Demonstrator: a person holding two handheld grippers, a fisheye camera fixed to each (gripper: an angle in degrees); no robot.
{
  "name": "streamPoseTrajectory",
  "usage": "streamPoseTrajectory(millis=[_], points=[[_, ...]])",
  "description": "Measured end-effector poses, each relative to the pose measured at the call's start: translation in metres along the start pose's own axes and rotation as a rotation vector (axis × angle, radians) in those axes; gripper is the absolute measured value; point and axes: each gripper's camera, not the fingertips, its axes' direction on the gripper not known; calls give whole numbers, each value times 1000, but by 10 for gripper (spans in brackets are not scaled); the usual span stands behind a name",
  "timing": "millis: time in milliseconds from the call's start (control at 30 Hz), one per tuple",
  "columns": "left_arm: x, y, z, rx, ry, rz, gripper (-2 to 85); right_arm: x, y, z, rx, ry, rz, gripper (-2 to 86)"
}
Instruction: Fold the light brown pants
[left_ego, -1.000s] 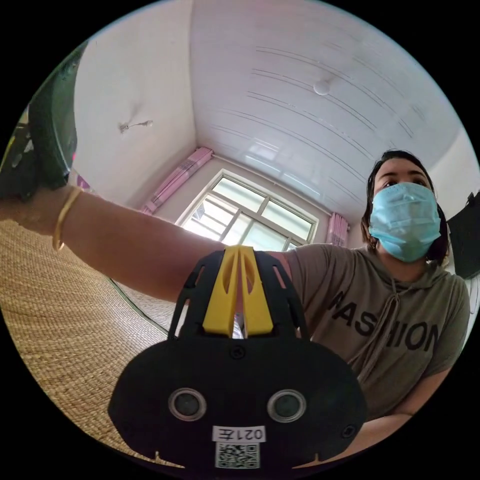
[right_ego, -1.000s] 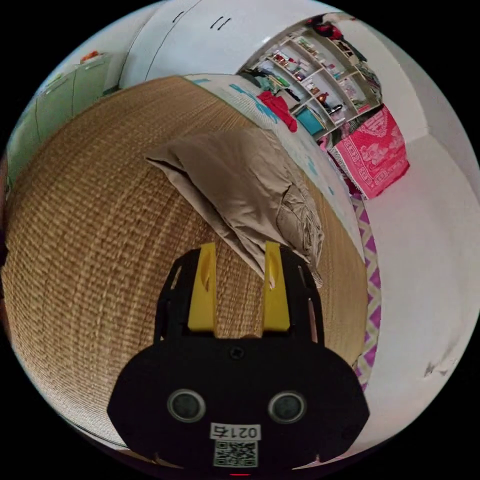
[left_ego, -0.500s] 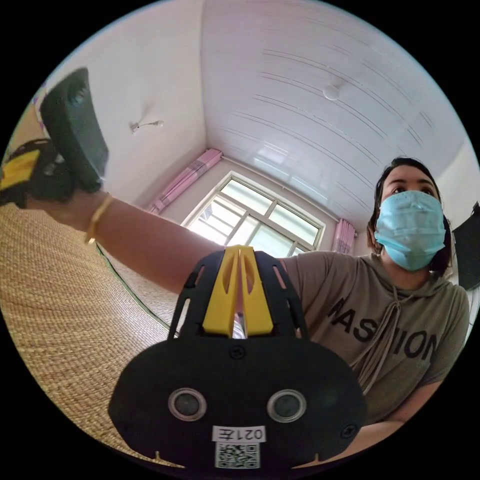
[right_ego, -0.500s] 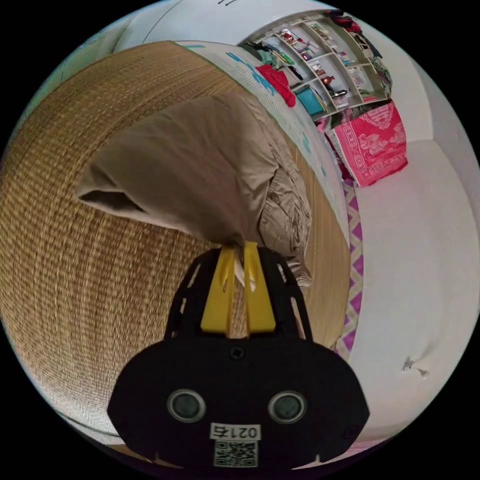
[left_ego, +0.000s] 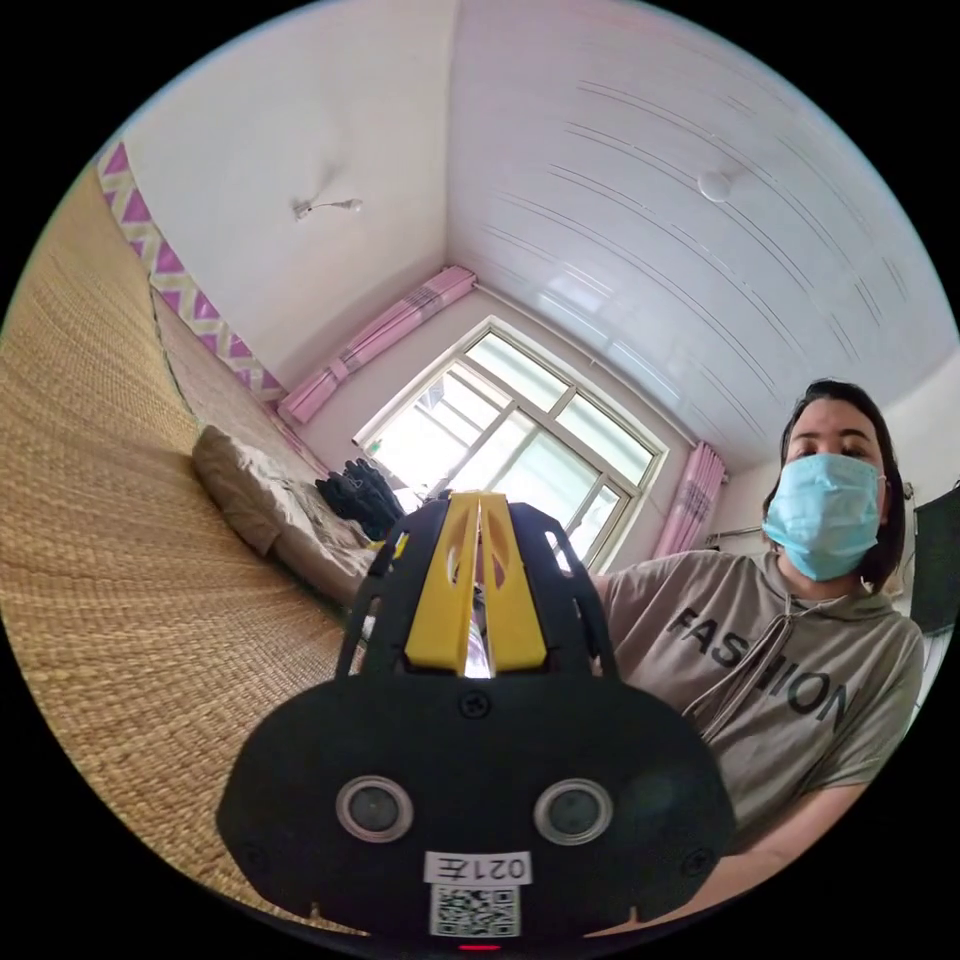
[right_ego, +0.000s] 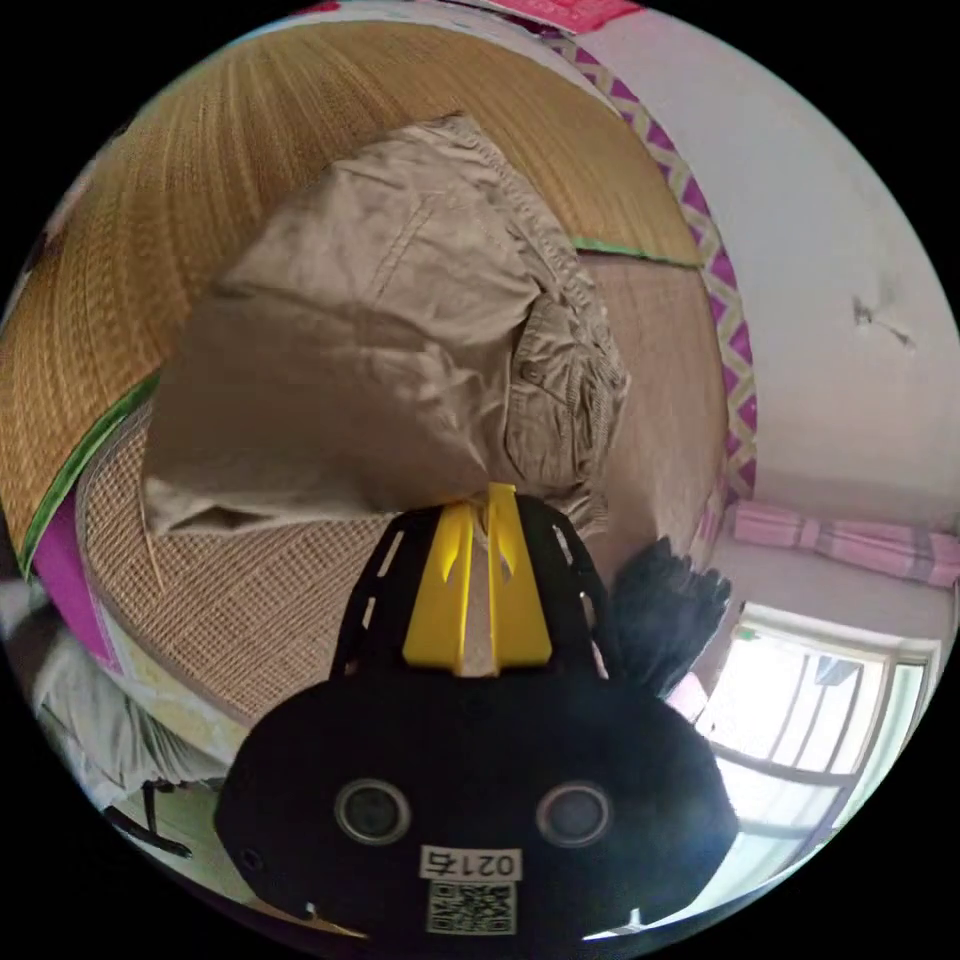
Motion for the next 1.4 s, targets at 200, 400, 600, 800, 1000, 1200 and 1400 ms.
streamPoseTrajectory(millis=[200,400,600,800,1000,1200,1400], points=[[7,-16,28,25,-25,-42,-9,-40,80,-9,96,-142,86,11],[18,-30,67,36,-85,-111,-9,-52,90,30,155,-82,135,22],[56,-52,153,-110,-206,-112,-9,-3,258,53,396,-427,471,61],[160,-83,352,-460,-516,213,-5,40,445,176,453,-621,888,80],[190,-53,602,-876,-714,592,59,8,543,265,522,-709,986,68],[162,-33,752,-1030,-728,570,109,-33,612,314,625,-776,1037,58],[135,17,834,-1222,-742,616,118,-65,669,339,765,-839,1131,51]])
